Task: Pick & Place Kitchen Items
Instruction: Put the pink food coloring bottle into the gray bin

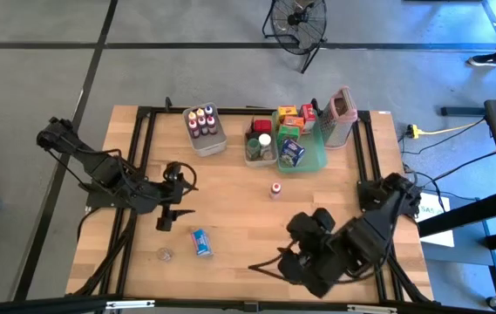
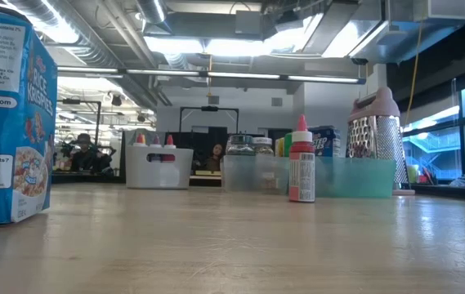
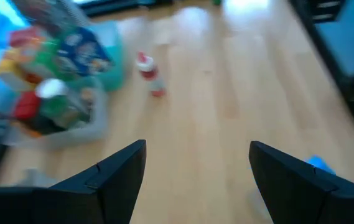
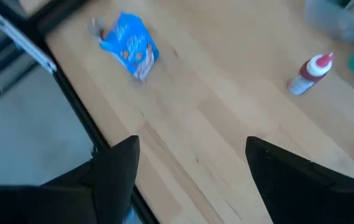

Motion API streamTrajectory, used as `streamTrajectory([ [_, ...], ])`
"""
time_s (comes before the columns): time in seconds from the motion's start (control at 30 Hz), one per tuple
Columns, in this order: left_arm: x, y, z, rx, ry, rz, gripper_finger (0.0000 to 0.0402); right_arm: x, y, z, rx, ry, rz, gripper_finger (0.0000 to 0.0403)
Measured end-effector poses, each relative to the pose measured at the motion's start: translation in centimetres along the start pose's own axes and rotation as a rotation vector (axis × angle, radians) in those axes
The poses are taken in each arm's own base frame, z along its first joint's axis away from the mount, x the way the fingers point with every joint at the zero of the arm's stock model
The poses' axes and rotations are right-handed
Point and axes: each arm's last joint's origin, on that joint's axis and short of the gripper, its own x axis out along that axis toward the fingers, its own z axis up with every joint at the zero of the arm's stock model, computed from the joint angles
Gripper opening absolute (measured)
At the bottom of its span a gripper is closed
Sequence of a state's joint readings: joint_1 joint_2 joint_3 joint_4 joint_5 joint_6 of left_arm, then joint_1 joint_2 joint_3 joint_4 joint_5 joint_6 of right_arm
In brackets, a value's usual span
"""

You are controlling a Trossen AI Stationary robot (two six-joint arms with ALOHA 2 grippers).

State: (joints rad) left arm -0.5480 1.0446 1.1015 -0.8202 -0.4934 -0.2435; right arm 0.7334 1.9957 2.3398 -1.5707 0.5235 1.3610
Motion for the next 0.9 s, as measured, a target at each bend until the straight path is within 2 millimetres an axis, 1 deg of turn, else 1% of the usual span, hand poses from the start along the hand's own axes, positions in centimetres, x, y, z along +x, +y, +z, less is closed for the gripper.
streamTrajectory([
  [0.13,0.2,0.2,0.1,0.010,-0.024,0.131,0.0281,-0.8,0.3,-1.1,0.020,-0.071,0.014,0.0296],
  [0.23,0.2,0.4,0.2,0.006,-0.041,0.183,0.0281,-1.2,0.5,-1.7,0.024,-0.084,0.024,0.0296],
  [0.37,0.9,0.9,1.0,0.025,-0.069,0.154,0.0281,-1.6,0.6,-2.0,0.018,-0.159,0.031,0.0296],
  [0.47,2.1,1.6,2.1,0.056,-0.101,0.090,0.0281,-2.0,0.8,-2.4,-0.014,-0.255,0.040,0.0296],
  [0.57,4.1,2.7,3.1,0.085,-0.132,0.054,0.0281,-2.6,1.1,-2.8,-0.070,-0.358,0.042,0.0295],
  [0.7,7.4,4.4,4.3,0.094,-0.172,0.033,0.0281,-3.6,1.3,-3.8,-0.147,-0.480,0.048,0.0295],
  [0.77,9.4,5.1,4.7,0.095,-0.189,-0.044,0.0281,-4.6,1.3,-4.4,-0.192,-0.536,0.053,0.0295],
  [0.9,13.6,6.3,4.7,0.099,-0.204,-0.178,0.0281,-6.5,1.1,-5.2,-0.274,-0.641,0.063,0.0295],
])
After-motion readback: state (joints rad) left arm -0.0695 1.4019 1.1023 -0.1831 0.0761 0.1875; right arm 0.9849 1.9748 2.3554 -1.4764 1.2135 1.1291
